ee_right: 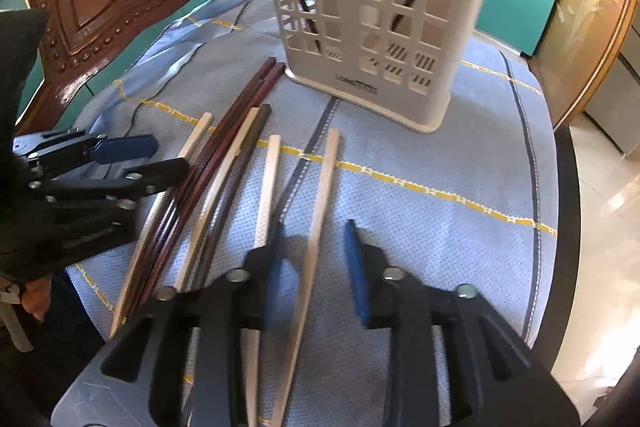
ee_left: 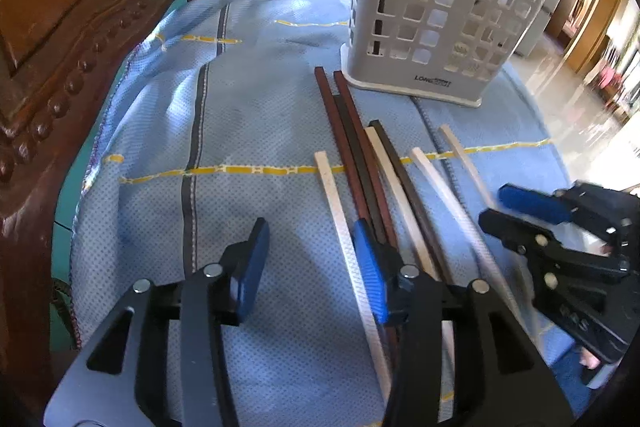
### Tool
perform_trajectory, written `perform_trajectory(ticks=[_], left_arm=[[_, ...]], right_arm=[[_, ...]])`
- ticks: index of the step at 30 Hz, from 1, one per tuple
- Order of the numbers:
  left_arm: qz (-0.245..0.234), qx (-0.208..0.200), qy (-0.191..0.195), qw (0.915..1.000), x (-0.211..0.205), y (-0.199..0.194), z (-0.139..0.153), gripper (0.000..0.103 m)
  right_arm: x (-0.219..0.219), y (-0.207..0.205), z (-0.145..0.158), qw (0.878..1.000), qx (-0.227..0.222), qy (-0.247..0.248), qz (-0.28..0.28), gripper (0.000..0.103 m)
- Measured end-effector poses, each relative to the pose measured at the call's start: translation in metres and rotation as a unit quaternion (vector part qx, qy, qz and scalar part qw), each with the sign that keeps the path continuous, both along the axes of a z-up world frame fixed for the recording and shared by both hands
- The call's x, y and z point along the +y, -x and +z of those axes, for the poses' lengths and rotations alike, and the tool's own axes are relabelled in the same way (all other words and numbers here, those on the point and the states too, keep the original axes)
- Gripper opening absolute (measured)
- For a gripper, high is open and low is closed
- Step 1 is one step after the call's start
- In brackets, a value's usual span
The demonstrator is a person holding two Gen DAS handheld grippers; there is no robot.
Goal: Organize utensils
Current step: 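Close the right gripper on a light wooden chopstick, then lift the held chopsticks over the white caddy, lower them in, open both grippers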
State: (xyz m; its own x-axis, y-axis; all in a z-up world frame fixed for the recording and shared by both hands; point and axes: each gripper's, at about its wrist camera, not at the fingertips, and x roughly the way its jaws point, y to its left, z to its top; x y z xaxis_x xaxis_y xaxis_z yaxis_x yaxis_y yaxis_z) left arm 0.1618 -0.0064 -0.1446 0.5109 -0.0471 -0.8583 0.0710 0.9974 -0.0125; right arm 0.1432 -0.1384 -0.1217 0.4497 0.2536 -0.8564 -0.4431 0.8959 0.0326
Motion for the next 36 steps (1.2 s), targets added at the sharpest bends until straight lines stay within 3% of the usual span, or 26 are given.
perform_trajectory(ticks=[3,7,8,10,14,18,21,23,28,33,36], left_arm=[[0.002,-0.010,-0.017,0.9998,-0.007,-0.004,0.000,0.042],[-0.003,-0.010,-0.008,0.9999,-0.010,-0.007,0.001,0.019],[-0.008,-0.011,-0.010,0.9999,-0.012,-0.008,0.001,0.017],[-0.008,-0.012,-0.011,0.9998,-0.013,-0.008,0.001,0.017],[-0.007,-0.013,-0.005,0.9999,-0.013,-0.008,0.000,0.017],[-0.005,-0.020,-0.023,0.9995,-0.016,-0.004,0.000,0.023],[-0.004,-0.019,-0.017,0.9997,-0.014,-0.003,-0.001,0.020],[-0.010,-0.020,-0.013,0.9997,-0.015,-0.004,-0.001,0.014],[-0.011,-0.030,-0.019,0.9993,-0.019,0.000,-0.001,0.007],[-0.011,-0.078,-0.013,0.9968,-0.019,0.017,0.026,0.007],[-0.018,-0.115,-0.002,0.9932,-0.018,0.033,0.053,0.007]], right_arm=[[0.007,0.002,-0.001,1.000,-0.019,0.024,0.001,0.043],[0.000,-0.006,-0.002,1.000,-0.015,0.005,-0.019,0.043],[-0.002,-0.008,-0.002,1.000,-0.010,-0.006,-0.022,0.043],[-0.011,-0.012,-0.001,0.999,0.002,-0.031,-0.034,0.043],[-0.006,-0.007,-0.003,0.999,-0.028,0.022,-0.035,0.043],[-0.002,-0.002,-0.005,0.999,-0.035,0.029,-0.028,0.043],[-0.003,-0.005,-0.004,0.999,-0.025,0.012,-0.023,0.032],[-0.002,-0.003,-0.003,1.000,-0.021,0.001,-0.015,0.010],[-0.005,-0.003,0.000,0.999,-0.003,-0.039,-0.009,0.006],[-0.022,0.009,0.039,0.994,-0.066,-0.085,-0.010,0.006],[-0.039,0.026,0.074,0.984,-0.117,-0.135,-0.001,0.006]])
